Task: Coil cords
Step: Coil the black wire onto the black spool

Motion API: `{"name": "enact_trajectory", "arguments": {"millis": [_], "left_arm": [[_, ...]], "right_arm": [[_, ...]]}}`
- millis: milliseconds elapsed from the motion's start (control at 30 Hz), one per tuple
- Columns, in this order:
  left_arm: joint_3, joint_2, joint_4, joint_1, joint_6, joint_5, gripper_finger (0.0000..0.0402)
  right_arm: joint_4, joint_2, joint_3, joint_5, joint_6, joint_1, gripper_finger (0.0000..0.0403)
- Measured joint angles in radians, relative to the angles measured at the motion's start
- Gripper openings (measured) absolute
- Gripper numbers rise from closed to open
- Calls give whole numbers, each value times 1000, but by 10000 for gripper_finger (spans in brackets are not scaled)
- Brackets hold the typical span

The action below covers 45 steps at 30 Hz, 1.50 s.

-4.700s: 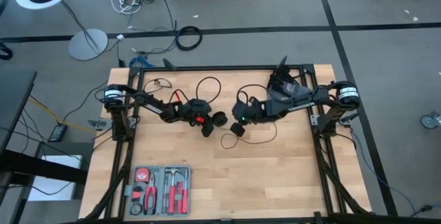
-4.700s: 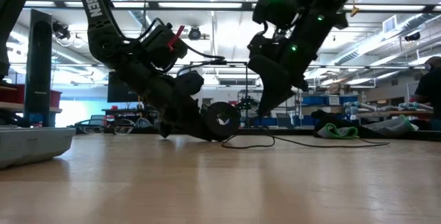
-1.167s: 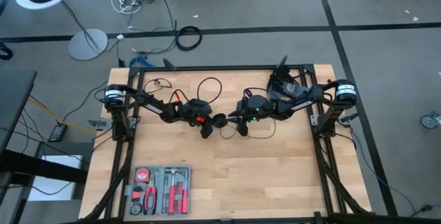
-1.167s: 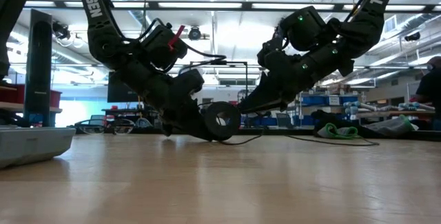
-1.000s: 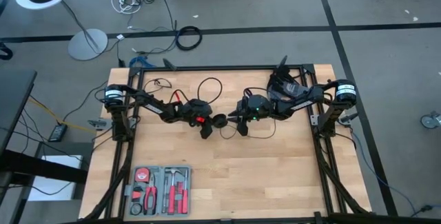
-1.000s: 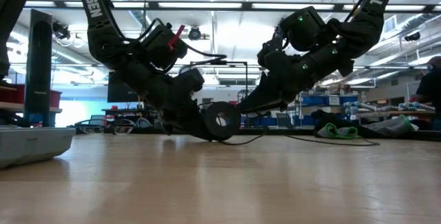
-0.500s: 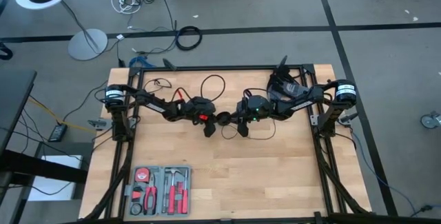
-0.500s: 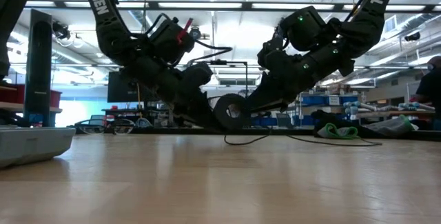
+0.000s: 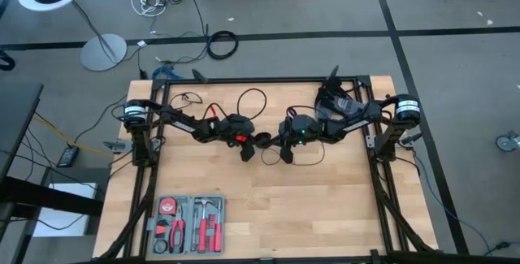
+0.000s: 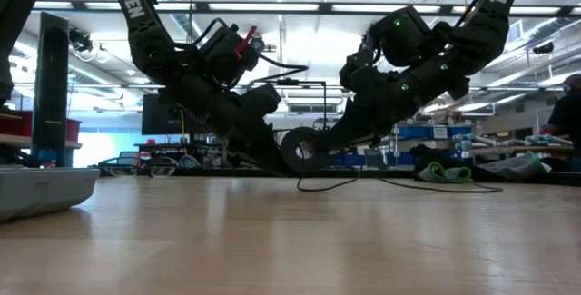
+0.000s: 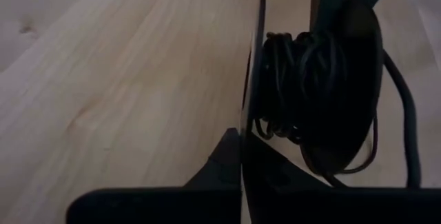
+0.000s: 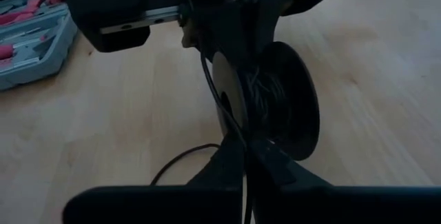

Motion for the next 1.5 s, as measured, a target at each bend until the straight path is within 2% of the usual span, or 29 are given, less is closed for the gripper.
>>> {"name": "enact_trajectory", "arguments": {"millis": [233,433,633,933,1133,1300,1500], "left_arm": [[0,0,5,0,-50,-2,27],[0,-1,5,0,-55,-2,81],[0,-1,10,7,-37,85,119],[-3,-1,72,8,-22,151,121],[-3,-2,116,29,-51,212,121],[-26,-50,153,59,-51,239,121],[-74,-73,292,67,-70,246,121]], "right_arm": [[-1,0,0,65,26,31,1],[-7,0,-1,118,62,60,1],[95,0,-59,123,116,83,0],[186,0,-98,148,127,116,0],[316,0,-153,167,143,120,0],[416,-1,-193,179,170,119,0],[403,0,-195,180,179,126,0]]}}
